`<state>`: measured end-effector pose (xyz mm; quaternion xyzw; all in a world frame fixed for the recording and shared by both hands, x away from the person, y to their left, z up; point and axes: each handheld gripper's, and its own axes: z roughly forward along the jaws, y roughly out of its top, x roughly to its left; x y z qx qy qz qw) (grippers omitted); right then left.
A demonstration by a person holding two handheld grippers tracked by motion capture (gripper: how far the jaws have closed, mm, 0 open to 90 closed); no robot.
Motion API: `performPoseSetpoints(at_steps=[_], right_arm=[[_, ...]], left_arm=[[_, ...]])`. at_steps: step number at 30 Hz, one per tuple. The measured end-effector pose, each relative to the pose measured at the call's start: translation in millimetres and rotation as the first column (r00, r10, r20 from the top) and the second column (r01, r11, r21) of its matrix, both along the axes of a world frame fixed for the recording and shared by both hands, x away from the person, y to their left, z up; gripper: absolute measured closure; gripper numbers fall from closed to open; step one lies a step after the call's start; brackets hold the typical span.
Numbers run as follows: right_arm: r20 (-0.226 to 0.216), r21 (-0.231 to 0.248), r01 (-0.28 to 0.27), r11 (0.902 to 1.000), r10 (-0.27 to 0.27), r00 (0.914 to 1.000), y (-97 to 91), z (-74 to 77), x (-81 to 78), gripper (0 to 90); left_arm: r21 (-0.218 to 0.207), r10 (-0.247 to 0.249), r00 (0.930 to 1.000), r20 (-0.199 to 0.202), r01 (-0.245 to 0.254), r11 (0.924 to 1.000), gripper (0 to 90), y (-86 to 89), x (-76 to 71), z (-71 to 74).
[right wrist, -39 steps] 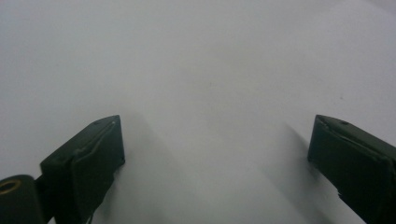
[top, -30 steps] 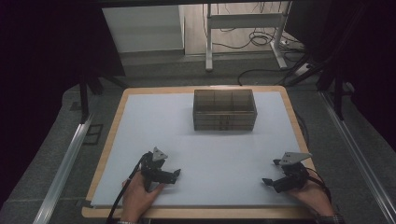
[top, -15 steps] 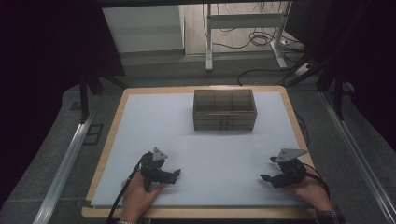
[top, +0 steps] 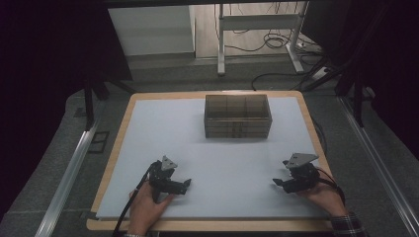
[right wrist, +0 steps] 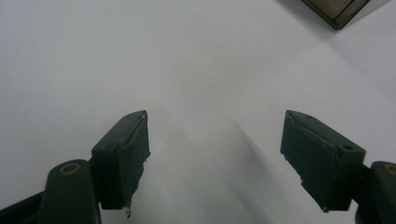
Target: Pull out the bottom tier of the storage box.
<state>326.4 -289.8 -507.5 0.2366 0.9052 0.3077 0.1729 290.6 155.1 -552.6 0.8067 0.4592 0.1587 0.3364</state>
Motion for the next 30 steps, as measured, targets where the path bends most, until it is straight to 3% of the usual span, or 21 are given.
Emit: performPoseSetpoints(at_steps=[6, 20, 30], right_arm=[[0.051, -0.011, -0.008, 0.9999, 0.008, 0.9986, 6.5, 2.0, 4.9, 25.8], [0.112, -0.031, -0.007, 0.9995, 0.011, 0.9937, 20.5, 0.6, 13.7, 31.7], [0.175, -0.071, -0.016, 0.9973, 0.029, 0.9841, 37.2, 1.8, 19.8, 36.9]], left_arm=[[0.0, 0.0, 1.0, 0.0, 0.0, 1.0, 0.0, 0.0, 0.0, 0.0], [0.0, 0.0, 1.0, 0.0, 0.0, 1.0, 0.0, 0.0, 0.0, 0.0], [0.001, 0.0, 1.0, 0.0, 0.0, 1.0, 0.0, 0.1, -0.1, 0.0]])
